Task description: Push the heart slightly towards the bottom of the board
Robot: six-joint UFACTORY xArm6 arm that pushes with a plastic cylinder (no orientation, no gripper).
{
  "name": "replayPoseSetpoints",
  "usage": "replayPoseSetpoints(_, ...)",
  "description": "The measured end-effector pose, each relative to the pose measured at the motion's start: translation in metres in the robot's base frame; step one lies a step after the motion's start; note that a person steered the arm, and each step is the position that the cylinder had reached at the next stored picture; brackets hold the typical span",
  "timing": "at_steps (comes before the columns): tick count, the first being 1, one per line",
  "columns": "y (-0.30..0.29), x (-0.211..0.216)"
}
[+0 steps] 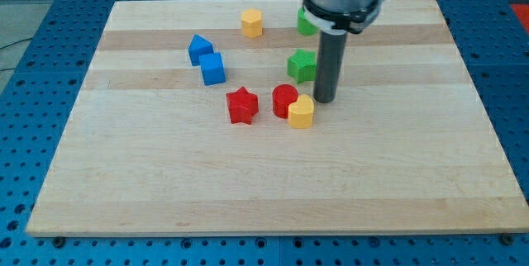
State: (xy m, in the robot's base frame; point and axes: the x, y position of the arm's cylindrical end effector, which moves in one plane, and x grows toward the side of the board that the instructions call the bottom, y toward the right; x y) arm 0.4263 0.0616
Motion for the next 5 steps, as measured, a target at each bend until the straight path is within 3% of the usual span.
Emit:
replayPoseSetpoints(1, -0.026, 0.026)
replayPoseSetpoints(2, -0.026, 0.081)
replayPoseSetpoints(4, 0.015, 0.124)
replayPoseSetpoints(5, -0.034, 0.125)
